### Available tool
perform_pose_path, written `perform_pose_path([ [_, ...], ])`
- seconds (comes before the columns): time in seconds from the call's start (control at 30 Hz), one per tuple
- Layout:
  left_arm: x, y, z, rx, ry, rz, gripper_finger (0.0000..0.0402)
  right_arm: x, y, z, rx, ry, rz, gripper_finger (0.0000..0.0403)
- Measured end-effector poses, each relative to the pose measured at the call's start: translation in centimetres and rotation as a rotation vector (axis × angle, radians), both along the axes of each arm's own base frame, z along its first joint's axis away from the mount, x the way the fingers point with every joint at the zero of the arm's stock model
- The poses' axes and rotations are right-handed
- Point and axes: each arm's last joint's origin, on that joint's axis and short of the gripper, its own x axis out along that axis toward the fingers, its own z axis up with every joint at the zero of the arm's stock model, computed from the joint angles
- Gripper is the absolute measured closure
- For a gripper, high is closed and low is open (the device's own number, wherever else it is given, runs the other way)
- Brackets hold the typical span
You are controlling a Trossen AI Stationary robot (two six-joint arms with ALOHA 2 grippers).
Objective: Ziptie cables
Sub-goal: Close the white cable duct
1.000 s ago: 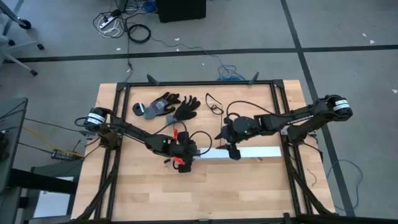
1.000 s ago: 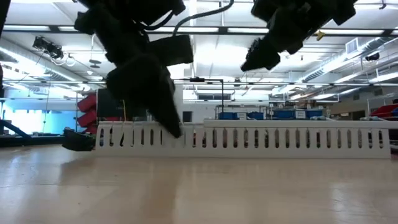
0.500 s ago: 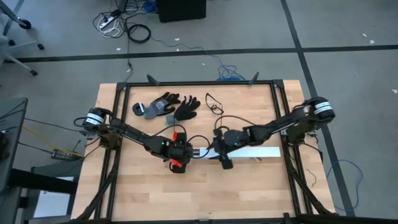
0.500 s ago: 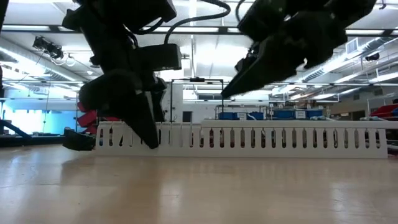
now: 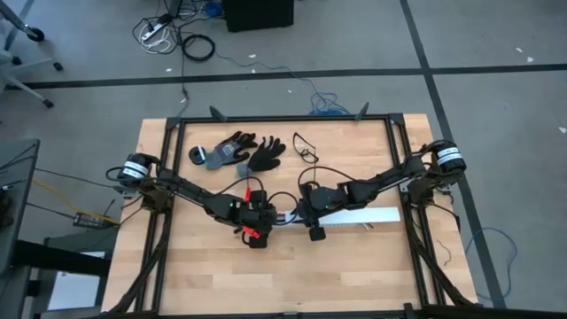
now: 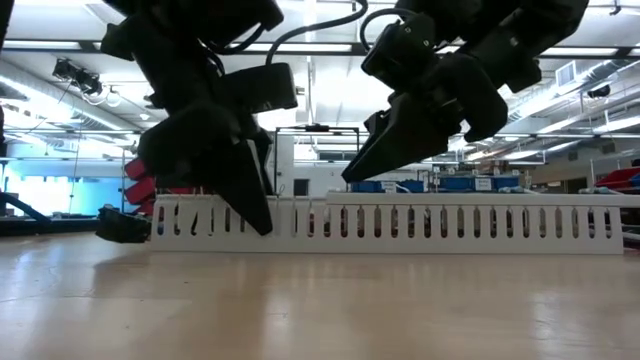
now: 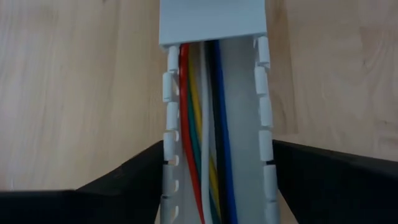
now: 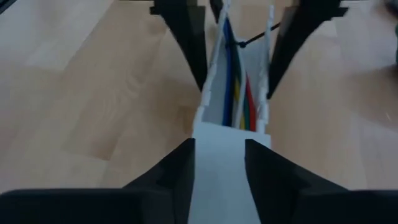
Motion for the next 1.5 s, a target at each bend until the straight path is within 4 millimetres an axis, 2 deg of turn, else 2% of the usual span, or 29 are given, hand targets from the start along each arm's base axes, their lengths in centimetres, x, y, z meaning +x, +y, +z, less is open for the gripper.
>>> perform_pose_path([
  [0.37, 0.2, -0.1, 0.1, -0.008, -0.023, -0.003, 0.0158, -0.1, -0.6, -0.5, 0.009, 0.052, -0.035, 0.0387],
  [0.43, 0.3, -0.1, 0.0, -0.011, -0.026, -0.004, 0.0158, -0.2, -0.6, -0.6, 0.009, 0.062, -0.037, 0.0399],
  [0.9, 1.1, -0.2, -1.0, -0.040, -0.060, -0.010, 0.0143, -0.4, -0.7, -0.9, 0.001, 0.091, -0.054, 0.0402],
  [1.23, 1.5, 0.0, -0.8, -0.053, -0.099, 0.011, 0.0145, 0.6, -0.6, -2.6, 0.026, 0.073, -0.056, 0.0402],
  [1.5, 1.4, 0.0, -0.8, -0.064, -0.092, 0.032, 0.0147, 0.6, -0.7, -2.1, 0.011, 0.042, -0.060, 0.0403],
])
